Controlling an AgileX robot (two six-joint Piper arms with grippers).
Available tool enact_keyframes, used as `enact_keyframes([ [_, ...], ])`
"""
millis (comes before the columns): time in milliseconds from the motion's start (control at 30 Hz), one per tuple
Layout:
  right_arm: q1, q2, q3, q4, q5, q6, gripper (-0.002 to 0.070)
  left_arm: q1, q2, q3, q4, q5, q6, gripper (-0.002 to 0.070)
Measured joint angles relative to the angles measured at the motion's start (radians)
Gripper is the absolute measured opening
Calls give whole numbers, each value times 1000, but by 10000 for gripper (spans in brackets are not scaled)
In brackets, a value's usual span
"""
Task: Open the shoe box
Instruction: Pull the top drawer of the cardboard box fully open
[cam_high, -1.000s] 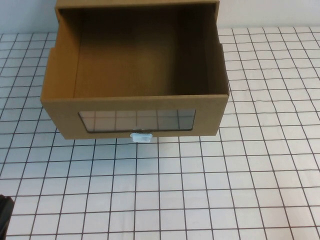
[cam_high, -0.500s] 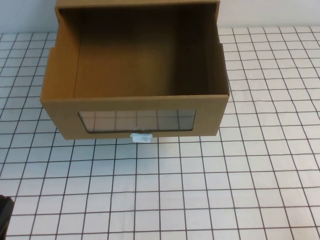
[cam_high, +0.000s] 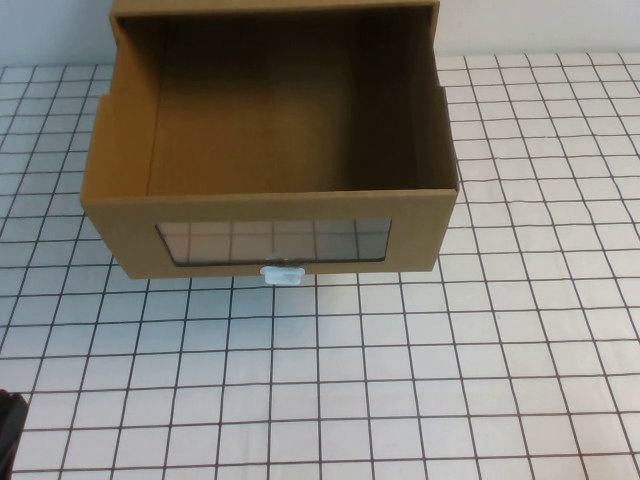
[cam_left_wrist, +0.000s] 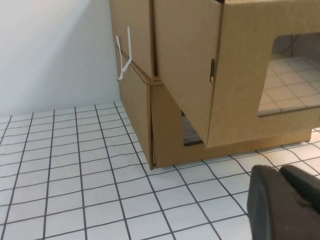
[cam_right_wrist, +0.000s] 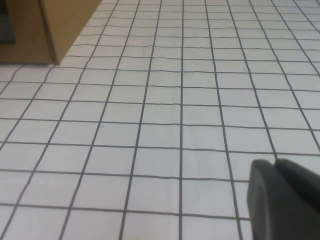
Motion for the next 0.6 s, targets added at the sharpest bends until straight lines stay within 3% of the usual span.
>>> enact_keyframes([
  [267,0,0,0,1,0,-2,-13,0,0,0,40,-14,2,-2],
  [367,0,0,0,1,0,-2,-13,4,0,0,214,-43,-77,-2],
  [500,0,0,0,1,0,-2,-13,62,0,0,504,-35,-374,-2],
  [600,0,0,0,1,0,-2,-13,111,0,0,607,43,-501,-2],
])
